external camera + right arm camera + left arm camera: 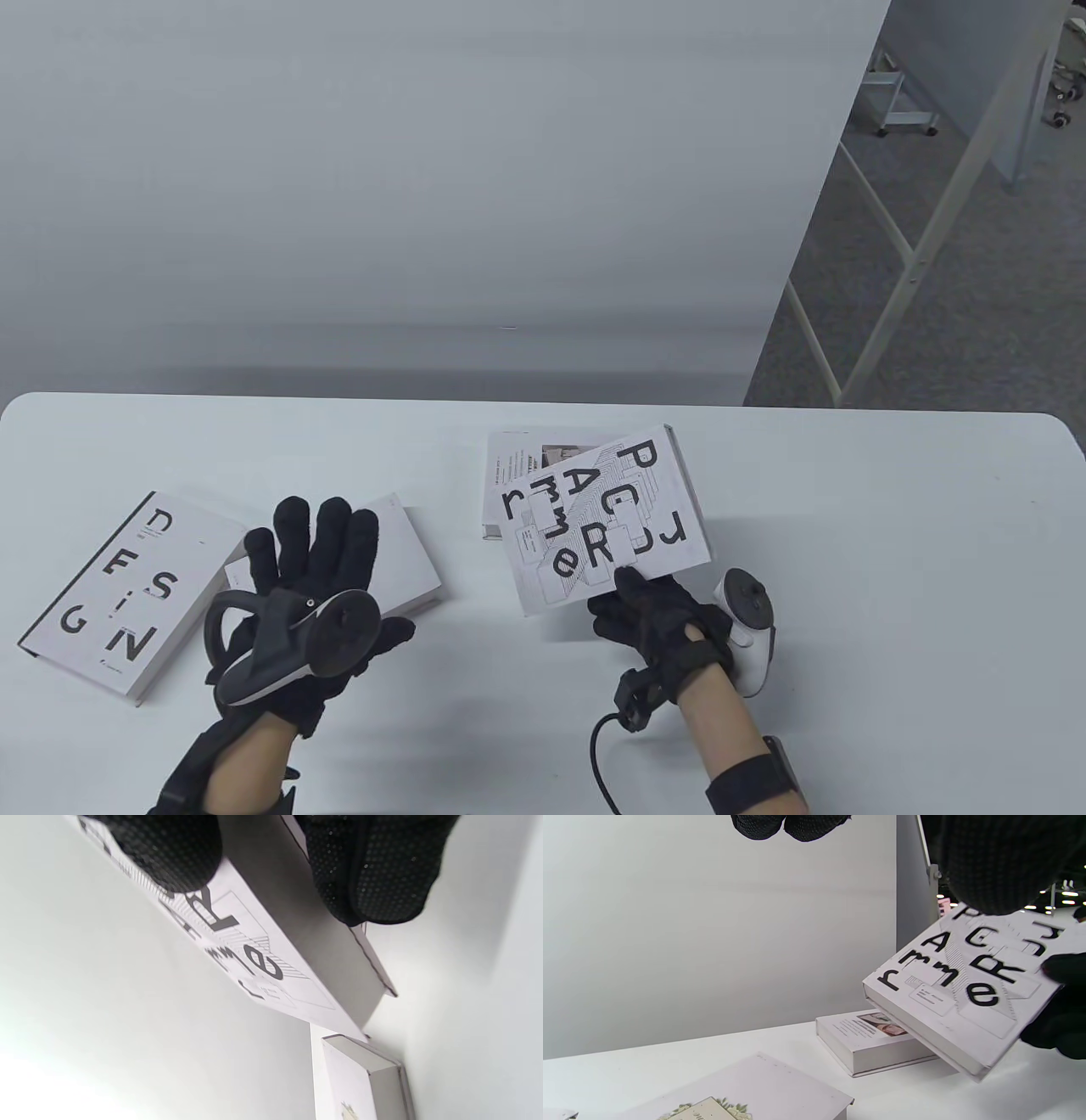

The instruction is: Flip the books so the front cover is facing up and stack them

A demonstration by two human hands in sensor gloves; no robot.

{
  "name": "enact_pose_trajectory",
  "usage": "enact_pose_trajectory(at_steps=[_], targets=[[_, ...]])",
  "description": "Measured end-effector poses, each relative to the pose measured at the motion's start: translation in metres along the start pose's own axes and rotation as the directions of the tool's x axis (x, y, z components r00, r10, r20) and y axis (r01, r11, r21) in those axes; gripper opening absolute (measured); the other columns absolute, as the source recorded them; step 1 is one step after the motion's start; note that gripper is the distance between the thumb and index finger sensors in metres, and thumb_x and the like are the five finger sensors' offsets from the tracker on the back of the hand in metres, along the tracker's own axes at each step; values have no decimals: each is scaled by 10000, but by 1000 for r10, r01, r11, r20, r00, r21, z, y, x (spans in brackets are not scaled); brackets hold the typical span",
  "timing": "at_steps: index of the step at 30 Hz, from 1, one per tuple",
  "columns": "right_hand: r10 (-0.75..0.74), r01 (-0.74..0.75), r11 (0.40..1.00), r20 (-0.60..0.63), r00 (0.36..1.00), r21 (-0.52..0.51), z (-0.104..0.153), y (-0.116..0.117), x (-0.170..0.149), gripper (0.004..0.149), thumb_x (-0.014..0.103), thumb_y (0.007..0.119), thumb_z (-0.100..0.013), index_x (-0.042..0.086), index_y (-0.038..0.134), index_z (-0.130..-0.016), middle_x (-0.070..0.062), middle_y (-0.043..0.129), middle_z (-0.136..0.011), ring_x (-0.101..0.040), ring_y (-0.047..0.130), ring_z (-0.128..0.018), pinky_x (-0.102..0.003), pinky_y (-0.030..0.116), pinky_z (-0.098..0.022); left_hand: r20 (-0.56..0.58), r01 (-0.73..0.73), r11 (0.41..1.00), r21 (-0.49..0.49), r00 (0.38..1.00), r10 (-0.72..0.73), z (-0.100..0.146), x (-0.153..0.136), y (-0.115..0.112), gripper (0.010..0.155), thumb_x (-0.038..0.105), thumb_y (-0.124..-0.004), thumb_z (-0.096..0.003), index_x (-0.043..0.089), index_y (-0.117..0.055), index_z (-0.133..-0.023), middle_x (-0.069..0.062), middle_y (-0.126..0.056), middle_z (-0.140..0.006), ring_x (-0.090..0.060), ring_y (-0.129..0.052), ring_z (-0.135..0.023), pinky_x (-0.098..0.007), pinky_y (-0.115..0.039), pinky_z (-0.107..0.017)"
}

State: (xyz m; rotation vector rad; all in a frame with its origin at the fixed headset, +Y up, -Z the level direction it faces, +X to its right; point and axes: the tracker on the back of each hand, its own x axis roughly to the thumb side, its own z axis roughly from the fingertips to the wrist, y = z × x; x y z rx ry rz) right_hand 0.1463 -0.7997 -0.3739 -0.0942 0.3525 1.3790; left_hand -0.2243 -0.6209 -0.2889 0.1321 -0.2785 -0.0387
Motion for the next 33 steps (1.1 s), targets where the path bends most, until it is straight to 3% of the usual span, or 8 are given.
enact_pose_trajectory(at_steps=[5, 15, 22, 33], targets=[[-133, 128, 990, -83, 988, -64, -33, 13, -10, 739, 482, 694, -518, -7, 305, -913, -351, 586, -854, -388, 895, -675, -423, 864, -457, -10, -35, 999, -2, 999, 35, 2, -8, 3, 1047, 677, -778, -381, 21, -414, -1112, -321, -378, -1120, -665, -223, -931, -779, -291, -606], [-211, 192, 972, -144, 967, -135, -76, 41, -14, 737, 513, 632, -537, -43, 306, -895, -361, 608, -827, -360, 920, -659, -402, 883, -443, -19, -58, 998, -2, 998, 58, 4, -14, 5, 1033, 669, -787, -379, 25, -445, -1110, -318, -414, -1121, -665, -218, -922, -774, -293, -606], [-259, 234, 958, -149, 954, -168, -85, 45, -16, 750, 495, 555, -558, -90, 232, -897, -390, 565, -832, -400, 878, -690, -430, 857, -468, -15, -65, 998, -10, 998, 65, 3, -14, 4, 1027, 666, -787, -382, 24, -450, -1109, -317, -424, -1121, -665, -228, -925, -773, -298, -607], [-223, 214, 974, -146, 964, -73, -87, 51, -19, 789, 428, 470, -559, -177, 89, -894, -436, 469, -869, -469, 782, -744, -484, 790, -514, -20, -77, 996, -36, 997, 76, 1, -15, -2, 1020, 664, -783, -384, 25, -455, -1108, -315, -432, -1120, -665, -236, -927, -774, -298, -605]])
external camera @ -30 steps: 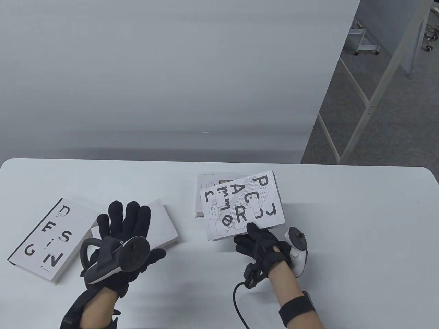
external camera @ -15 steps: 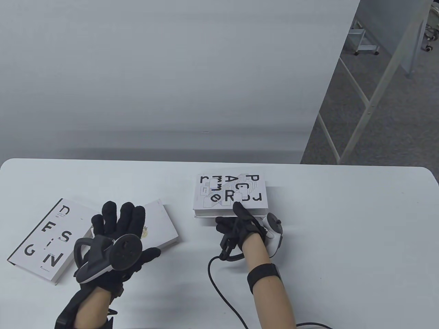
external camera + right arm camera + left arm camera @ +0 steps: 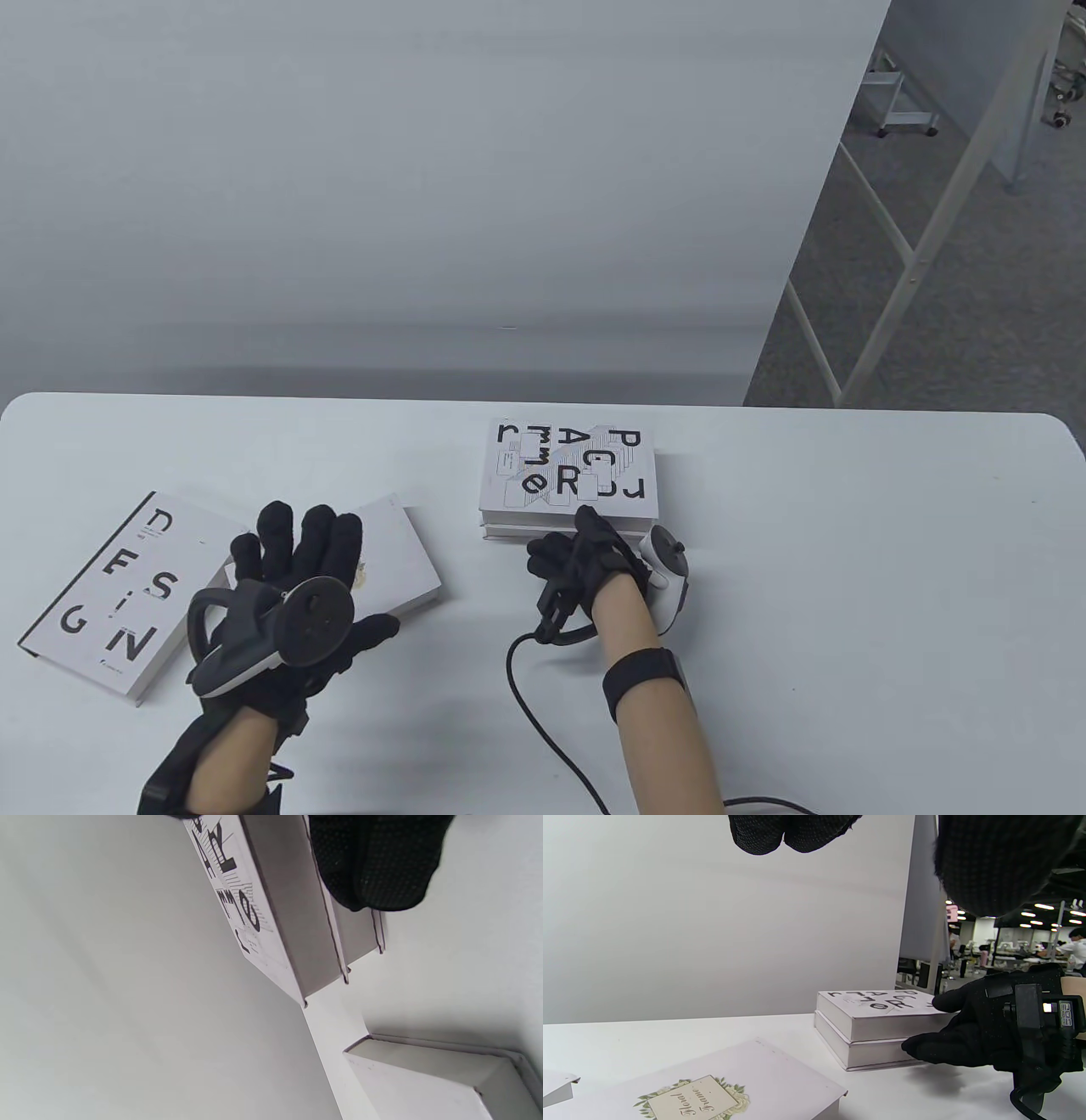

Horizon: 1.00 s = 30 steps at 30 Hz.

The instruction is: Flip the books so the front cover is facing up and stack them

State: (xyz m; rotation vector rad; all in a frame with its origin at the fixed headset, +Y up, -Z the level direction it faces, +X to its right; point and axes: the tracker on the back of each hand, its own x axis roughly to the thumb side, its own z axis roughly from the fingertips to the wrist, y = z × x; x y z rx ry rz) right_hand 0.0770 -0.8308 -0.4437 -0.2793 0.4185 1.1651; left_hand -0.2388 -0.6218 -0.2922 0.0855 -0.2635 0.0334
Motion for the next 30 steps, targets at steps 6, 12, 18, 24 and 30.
enact_pose_trajectory(at_steps=[6, 12, 18, 24, 30], targets=[[35, -38, 998, 58, 998, 49, 5, 4, 3, 766, 428, 452, -554, -126, 72, -921, -442, 440, -890, -478, 750, -763, -498, 768, -528, 1, 3, 1000, -17, 1000, -3, -2, 1, -3, 1015, 665, -780, -385, 26, -460, -1107, -315, -438, -1119, -664, -245, -929, -773, -303, -606], [163, -177, 980, 137, 977, 94, 28, 4, 11, 753, 425, 456, -555, -115, 89, -931, -445, 428, -895, -496, 734, -768, -521, 753, -529, 23, 23, 999, -42, 999, -22, -6, 8, -12, 1011, 664, -773, -390, 30, -451, -1108, -312, -433, -1120, -661, -253, -936, -770, -326, -618], [284, -332, 932, 271, 920, 149, 67, -1, 23, 749, 418, 477, -560, -97, 88, -940, -450, 371, -912, -533, 669, -796, -572, 698, -543, 48, 14, 998, -64, 999, -11, -17, 10, -37, 1028, 674, -733, -408, 26, -350, -1109, -317, -334, -1116, -636, -283, -976, -762, -356, -636], [411, -490, 867, 426, 806, 91, 107, -16, 38, 835, 516, 611, -536, -38, 176, -986, -398, 397, -969, -597, 614, -810, -673, 613, -534, 84, -22, 999, -47, 996, 26, -22, 13, -55, 1046, 738, -625, -430, 55, -233, -1119, -309, -177, -1113, -648, -233, -991, -785, -342, -643], [731, -774, 619, 458, 506, -133, 138, -38, 55, 902, 611, 638, -494, -27, 259, -1008, -417, 390, -978, -676, 561, -790, -736, 558, -506, 93, 21, 999, -50, 996, -17, -26, 20, -70, 1070, 770, -563, -440, 57, -116, -1100, -347, -93, -1076, -731, -311, -941, -781, -443, -652]])
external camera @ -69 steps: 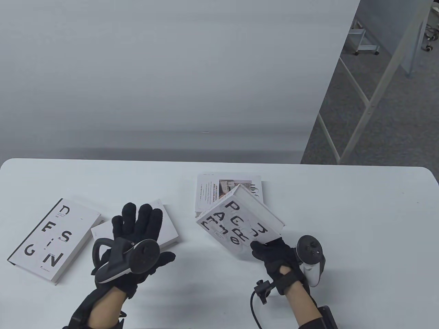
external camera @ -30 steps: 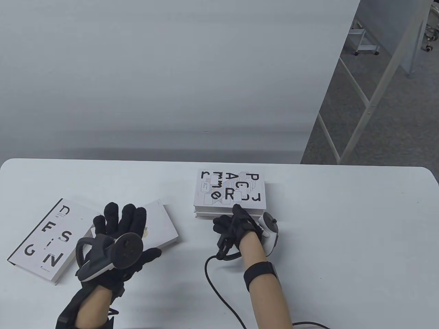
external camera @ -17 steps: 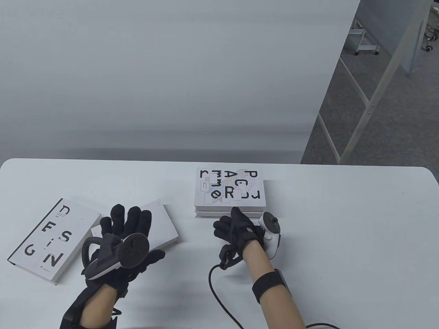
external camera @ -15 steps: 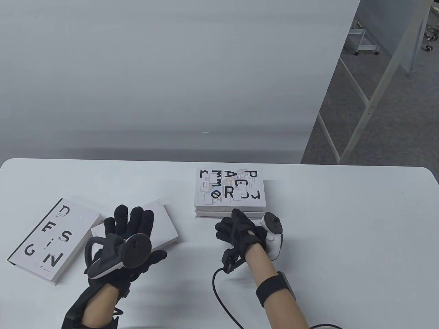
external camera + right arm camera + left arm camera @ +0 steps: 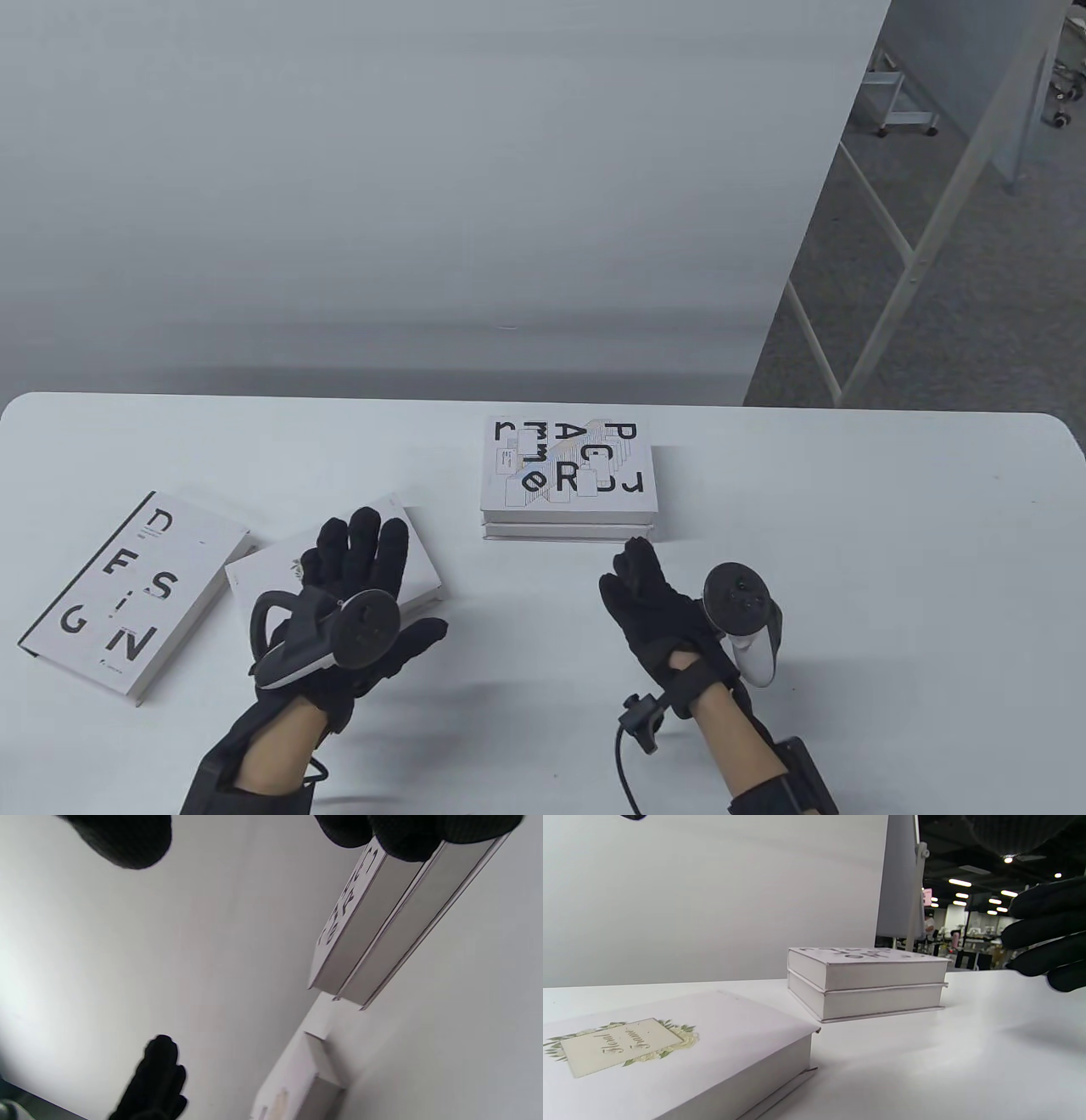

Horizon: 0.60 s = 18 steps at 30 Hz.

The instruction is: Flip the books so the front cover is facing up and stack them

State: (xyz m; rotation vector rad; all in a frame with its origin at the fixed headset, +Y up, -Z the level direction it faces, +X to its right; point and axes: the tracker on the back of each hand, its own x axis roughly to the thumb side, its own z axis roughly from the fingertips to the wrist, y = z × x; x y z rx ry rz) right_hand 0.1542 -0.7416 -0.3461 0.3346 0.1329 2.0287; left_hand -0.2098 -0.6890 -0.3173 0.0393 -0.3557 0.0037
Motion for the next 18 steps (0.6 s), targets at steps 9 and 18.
enact_pose_trajectory(at_steps=[9, 18], targets=[[458, -459, 888, -39, 888, -24, 38, -43, -9, 954, 655, 682, -482, -33, 300, -1020, -433, 376, -995, -705, 467, -831, -833, 381, -494, -16, 103, 991, -88, 994, -105, -7, 5, -33, 1080, 770, -559, -442, 64, -91, -1111, -338, 44, -1045, -702, 50, -840, -833, -171, -570], [663, -666, 746, -116, 740, 12, 46, -76, -17, 998, 658, 692, -491, -24, 193, -1021, -429, 273, -1015, -719, 338, -861, -855, 317, -503, -95, 75, 989, -130, 992, -88, -25, -17, -41, 1061, 766, -585, -437, 60, -178, -1116, -332, -100, -1088, -689, -202, -966, -804, -407, -641]])
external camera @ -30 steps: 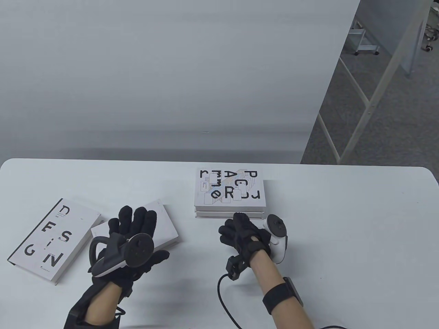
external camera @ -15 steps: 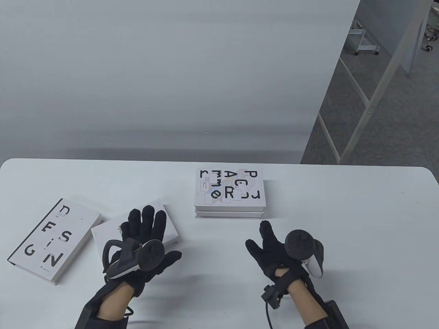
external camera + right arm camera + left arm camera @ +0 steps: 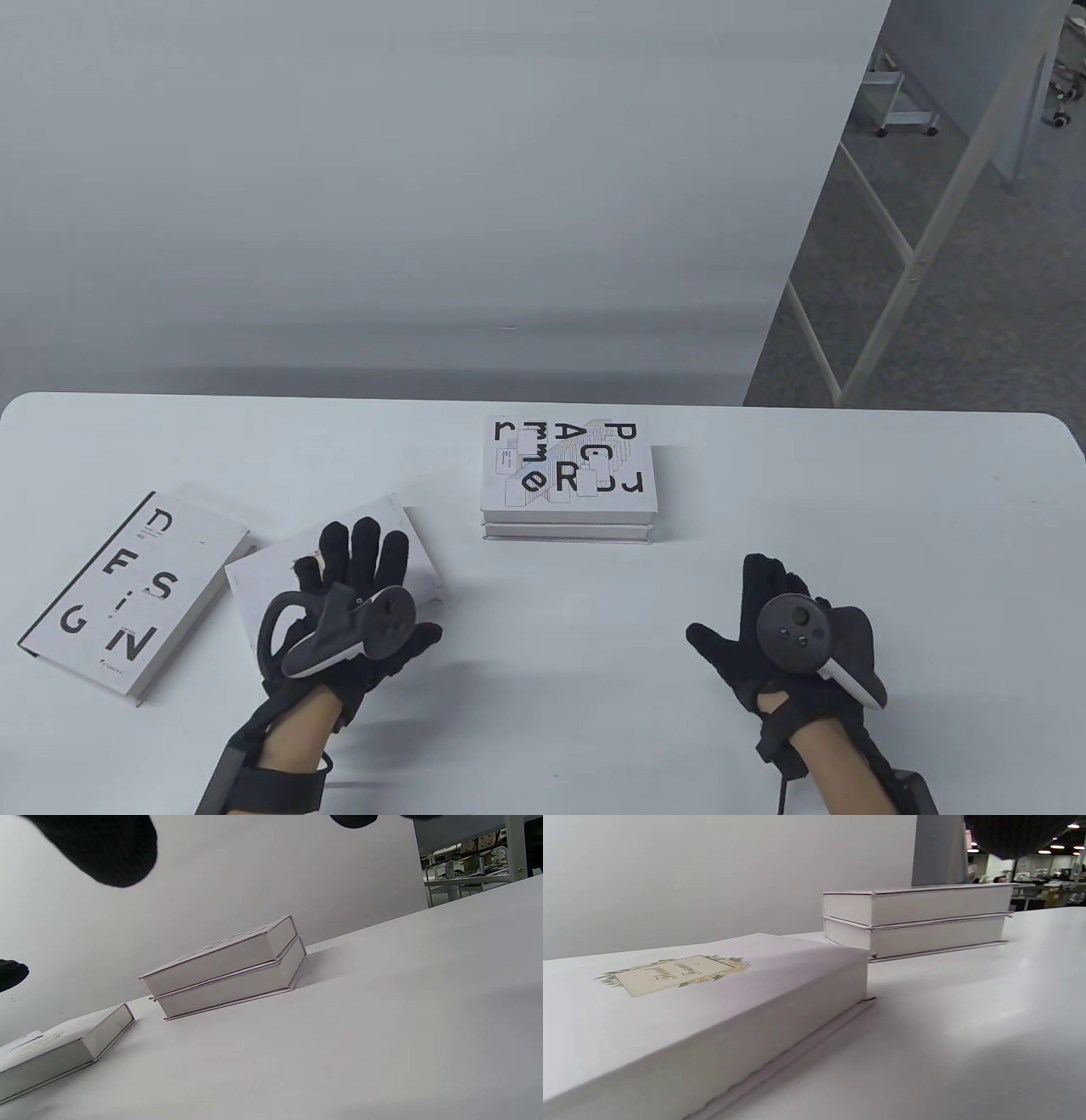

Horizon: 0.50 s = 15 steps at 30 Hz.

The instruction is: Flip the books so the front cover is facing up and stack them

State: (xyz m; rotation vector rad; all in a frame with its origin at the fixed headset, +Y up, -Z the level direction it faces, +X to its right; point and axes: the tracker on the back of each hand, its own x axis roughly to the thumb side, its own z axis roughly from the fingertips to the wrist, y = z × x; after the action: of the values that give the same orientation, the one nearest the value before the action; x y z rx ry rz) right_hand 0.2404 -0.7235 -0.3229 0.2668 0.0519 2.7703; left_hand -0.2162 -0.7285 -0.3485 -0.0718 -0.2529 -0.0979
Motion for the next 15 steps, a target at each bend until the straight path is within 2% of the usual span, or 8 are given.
enact_pose_trajectory(at_steps=[2, 5, 7, 11, 13, 15], targets=[[27, -27, 1000, -2, 1000, -10, -1, -1, 0, 994, 648, 699, -491, -17, 186, -1023, -423, 252, -1021, -719, 308, -866, -859, 288, -504, -22, 27, 999, -28, 999, -28, -10, -8, 1, 1051, 759, -595, -435, 61, -203, -1117, -312, -164, -1111, -665, -283, -999, -773, -439, -665], [86, -86, 996, 2, 996, 3, -2, -1, 3, 989, 647, 693, -492, -11, 181, -1024, -421, 238, -1023, -716, 292, -871, -860, 276, -503, -36, 111, 992, -55, 993, -113, -24, -26, -1, 1072, 715, -687, -415, 36, -206, -1090, -267, -378, -1114, -547, -579, -1011, -651, -608, -693], [91, -92, 996, 10, 996, 12, -3, 0, 5, 983, 642, 691, -494, -10, 185, -1025, -423, 238, -1021, -713, 290, -872, -859, 273, -504, -54, 142, 986, -90, 988, -148, -31, -45, -8, 1013, 643, -730, -422, 55, -241, -1085, -235, -427, -1110, -523, -589, -1012, -644, -594, -701], [84, -85, 996, 23, 996, 34, -6, 4, 7, 967, 631, 688, -497, -13, 198, -1025, -427, 253, -1018, -711, 297, -869, -853, 278, -506, -87, 114, 980, -165, 988, -130, -32, -75, -23, 805, 361, -789, -460, 108, -330, -1071, -188, -502, -1094, -497, -626, -996, -633, -589, -701], [80, -81, 996, 26, 996, 42, -7, 6, 7, 962, 627, 687, -499, -16, 201, -1024, -429, 258, -1015, -710, 302, -868, -850, 282, -507, -97, 176, 963, -202, 975, -199, -30, -84, -30, 804, 289, -785, -459, 174, -268, -1063, -172, -501, -1093, -489, -646, -993, -628, -597, -701], [78, -79, 996, 28, 997, 48, -8, 7, 7, 955, 622, 685, -500, -18, 205, -1022, -430, 263, -1013, -708, 306, -866, -846, 285, -509, -86, 237, 944, -229, 961, -262, -29, -92, -37, 787, 259, -781, -452, 218, -277, -1056, -156, -520, -1088, -470, -679, -985, -612, -621, -696]])
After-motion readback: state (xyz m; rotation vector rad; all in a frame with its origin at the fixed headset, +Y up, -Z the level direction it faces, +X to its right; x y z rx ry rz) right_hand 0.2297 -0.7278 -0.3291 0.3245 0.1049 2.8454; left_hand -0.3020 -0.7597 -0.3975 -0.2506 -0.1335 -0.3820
